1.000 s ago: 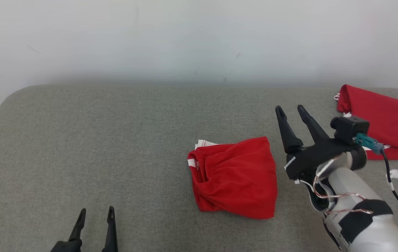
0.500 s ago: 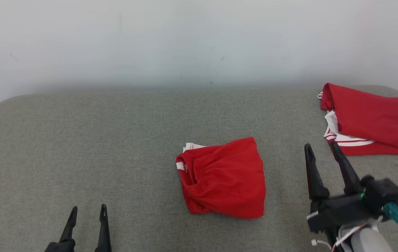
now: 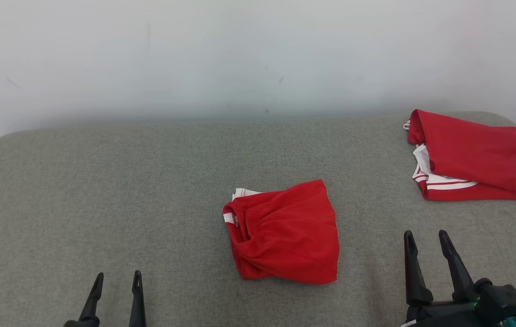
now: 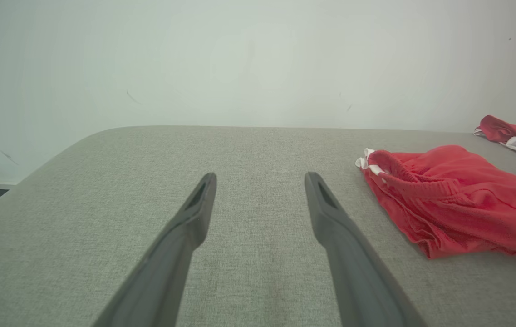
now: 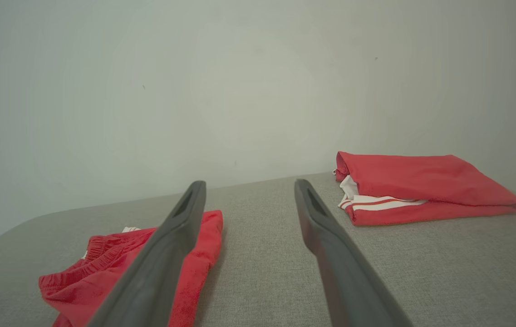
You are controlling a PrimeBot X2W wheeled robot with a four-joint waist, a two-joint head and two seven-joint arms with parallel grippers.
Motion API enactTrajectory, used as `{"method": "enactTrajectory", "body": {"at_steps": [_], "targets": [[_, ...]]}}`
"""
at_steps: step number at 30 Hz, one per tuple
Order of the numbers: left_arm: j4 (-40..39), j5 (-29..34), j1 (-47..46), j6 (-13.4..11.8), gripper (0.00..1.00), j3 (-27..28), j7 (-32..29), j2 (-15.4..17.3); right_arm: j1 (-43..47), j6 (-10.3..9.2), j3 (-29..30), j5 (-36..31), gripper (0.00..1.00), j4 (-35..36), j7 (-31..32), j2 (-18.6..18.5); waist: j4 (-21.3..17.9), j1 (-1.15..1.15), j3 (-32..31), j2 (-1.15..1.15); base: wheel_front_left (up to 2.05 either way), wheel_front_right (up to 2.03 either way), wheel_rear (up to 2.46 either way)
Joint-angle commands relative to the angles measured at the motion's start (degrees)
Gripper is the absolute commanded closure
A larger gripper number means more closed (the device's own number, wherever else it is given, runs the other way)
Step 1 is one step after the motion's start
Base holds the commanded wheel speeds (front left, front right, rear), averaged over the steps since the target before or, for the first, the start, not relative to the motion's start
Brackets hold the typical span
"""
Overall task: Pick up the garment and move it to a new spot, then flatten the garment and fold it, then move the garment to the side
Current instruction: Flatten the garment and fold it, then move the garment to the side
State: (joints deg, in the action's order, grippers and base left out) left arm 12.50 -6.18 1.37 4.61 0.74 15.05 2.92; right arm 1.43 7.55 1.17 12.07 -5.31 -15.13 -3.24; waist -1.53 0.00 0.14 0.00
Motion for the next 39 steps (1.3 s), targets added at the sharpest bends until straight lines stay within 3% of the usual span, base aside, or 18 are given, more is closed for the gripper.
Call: {"method": "enactTrajectory", "body": {"at_steps": [1, 12, 39], "targets": [[-0.2, 0.3, 1.1, 0.2, 0.0, -0.1, 0.1, -0.1, 0.8, -0.12, -0.1, -0.1, 0.0, -0.1, 0.0, 0.1, 0.0, 0.0, 0.0, 0.0, 0.0, 0.0, 0.0], [-0.7, 2.2, 1.3, -0.5, 0.0, -0.6, 0.1, -0.1, 1.0, -0.12, -1.7, -5.6, 0.0, -1.8, 0.0, 0.4, 0.1, 0.0, 0.0, 0.0, 0.0, 0.0, 0.0], [-0.5, 1.7, 1.2, -0.9, 0.0, -0.3, 0.1, -0.1, 0.8, -0.11, -1.8, -5.2, 0.0, -3.4, 0.0, 0.4, 0.4, 0.0, 0.1, 0.0, 0.0, 0.0, 0.0]]}}
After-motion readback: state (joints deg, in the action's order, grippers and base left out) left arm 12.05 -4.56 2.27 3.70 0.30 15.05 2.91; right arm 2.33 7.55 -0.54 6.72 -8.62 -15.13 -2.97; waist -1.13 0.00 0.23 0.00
